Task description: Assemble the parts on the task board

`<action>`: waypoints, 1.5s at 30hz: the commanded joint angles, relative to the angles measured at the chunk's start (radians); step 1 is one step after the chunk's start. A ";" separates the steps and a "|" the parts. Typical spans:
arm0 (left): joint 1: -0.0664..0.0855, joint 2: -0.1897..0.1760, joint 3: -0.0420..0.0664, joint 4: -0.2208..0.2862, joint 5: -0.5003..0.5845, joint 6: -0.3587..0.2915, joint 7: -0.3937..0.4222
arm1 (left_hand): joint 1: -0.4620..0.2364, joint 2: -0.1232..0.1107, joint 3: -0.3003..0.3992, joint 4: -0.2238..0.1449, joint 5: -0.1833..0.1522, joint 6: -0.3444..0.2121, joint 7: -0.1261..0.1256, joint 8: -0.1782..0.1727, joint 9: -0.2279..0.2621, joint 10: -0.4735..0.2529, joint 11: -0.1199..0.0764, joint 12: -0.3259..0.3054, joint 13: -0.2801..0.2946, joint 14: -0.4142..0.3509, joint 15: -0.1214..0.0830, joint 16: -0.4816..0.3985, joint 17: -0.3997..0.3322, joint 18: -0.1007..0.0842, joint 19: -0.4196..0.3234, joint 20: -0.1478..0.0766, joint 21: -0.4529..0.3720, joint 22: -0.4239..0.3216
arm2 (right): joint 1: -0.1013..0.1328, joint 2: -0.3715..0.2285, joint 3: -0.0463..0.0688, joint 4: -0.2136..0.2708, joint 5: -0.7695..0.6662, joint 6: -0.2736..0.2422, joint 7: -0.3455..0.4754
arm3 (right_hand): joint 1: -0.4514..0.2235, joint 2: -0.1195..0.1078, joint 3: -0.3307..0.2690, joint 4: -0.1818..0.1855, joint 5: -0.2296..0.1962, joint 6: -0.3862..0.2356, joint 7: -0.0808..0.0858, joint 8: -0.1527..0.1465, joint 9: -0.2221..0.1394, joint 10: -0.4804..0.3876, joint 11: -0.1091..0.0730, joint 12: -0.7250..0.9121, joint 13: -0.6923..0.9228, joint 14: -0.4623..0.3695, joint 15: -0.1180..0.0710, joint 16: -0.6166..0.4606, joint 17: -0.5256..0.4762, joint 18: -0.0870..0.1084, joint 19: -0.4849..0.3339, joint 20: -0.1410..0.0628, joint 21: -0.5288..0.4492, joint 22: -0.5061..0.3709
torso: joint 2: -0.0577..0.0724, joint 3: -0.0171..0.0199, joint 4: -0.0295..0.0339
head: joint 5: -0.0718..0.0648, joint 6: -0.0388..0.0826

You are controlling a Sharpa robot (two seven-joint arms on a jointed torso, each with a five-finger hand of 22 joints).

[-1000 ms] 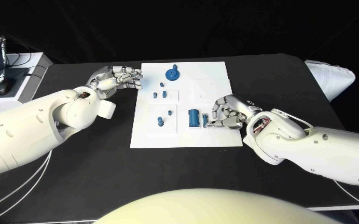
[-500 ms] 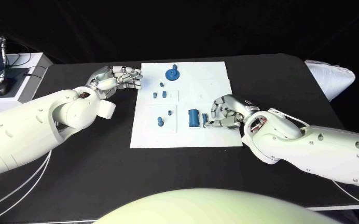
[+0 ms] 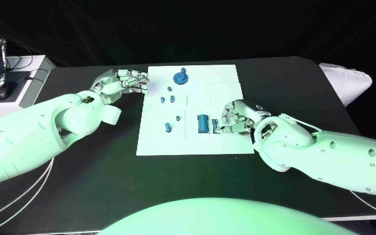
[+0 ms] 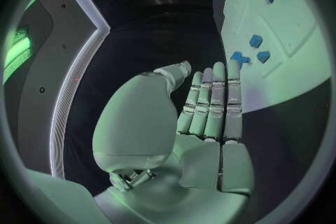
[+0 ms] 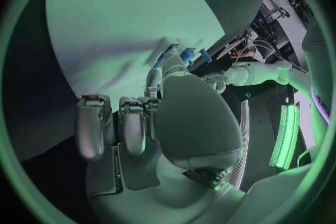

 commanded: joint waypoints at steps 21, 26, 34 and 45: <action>-0.002 0.009 0.001 -0.005 0.004 0.013 0.014 | 0.004 -0.007 -0.001 0.006 0.003 -0.003 -0.002 0.000 -0.001 -0.008 0.001 0.006 0.001 0.000 0.010 -0.004 0.002 0.003 0.008 0.000 -0.005 -0.002 | 0.007 -0.049 0.004 0.015 0.241 -0.147 0.286 | -0.019 -0.019 0.003 0.001 0.017 -0.054 0.017 -0.027 -0.027 0.079 0.010 -0.015 0.234 0.106 0.005 0.004 0.263 -0.003 0.077 -0.001 -0.037 0.227 | -0.006 -0.0014 -0.0021 | -0.005 0.009; -0.004 0.019 0.001 -0.016 0.018 0.002 0.025 | 0.004 -0.008 -0.002 0.006 0.003 -0.004 -0.002 -0.001 -0.002 -0.008 0.001 0.006 0.001 0.000 0.010 -0.004 0.002 0.003 0.008 0.000 -0.005 -0.002 | 0.036 -0.057 0.009 -0.029 0.515 -0.167 0.468 | 0.012 -0.010 0.016 0.000 0.043 -0.089 0.052 -0.119 -0.088 0.061 0.040 -0.040 0.217 0.106 0.030 0.004 0.263 0.004 0.067 0.020 -0.083 0.217 | -0.015 -0.0048 -0.0068 | -0.010 0.025; -0.010 0.054 0.001 -0.050 0.054 -0.064 0.082 | 0.006 -0.007 -0.001 0.006 0.002 -0.006 -0.008 -0.001 -0.002 0.007 -0.004 0.015 0.004 -0.002 0.009 -0.008 0.005 0.003 0.009 0.000 -0.010 -0.005 | 0.069 -0.004 0.013 -0.209 0.866 -0.086 0.662 | 0.097 0.029 0.062 0.000 0.062 -0.082 0.083 -0.246 -0.162 -0.136 0.068 -0.319 0.021 0.030 0.055 -0.161 0.085 0.073 -0.044 0.047 -0.526 0.099 | -0.042 -0.0178 -0.0126 | -0.017 0.071; -0.012 0.124 0.001 -0.139 0.099 -0.168 0.183 | 0.007 -0.026 0.039 0.024 -0.002 -0.029 -0.036 -0.018 -0.018 0.025 0.023 -0.112 -0.011 -0.101 0.059 -0.240 -0.052 0.003 -0.088 0.066 -0.237 -0.147 | 0.074 0.157 0.025 -0.525 1.197 0.072 0.835 | 0.153 -0.037 0.398 -0.015 0.016 -0.017 0.162 -0.543 -0.343 -0.383 0.142 -1.291 -0.954 -0.368 0.152 -1.084 -0.676 0.161 -0.366 0.142 -1.388 -0.486 | -0.072 -0.0233 -0.0182 | -0.008 0.144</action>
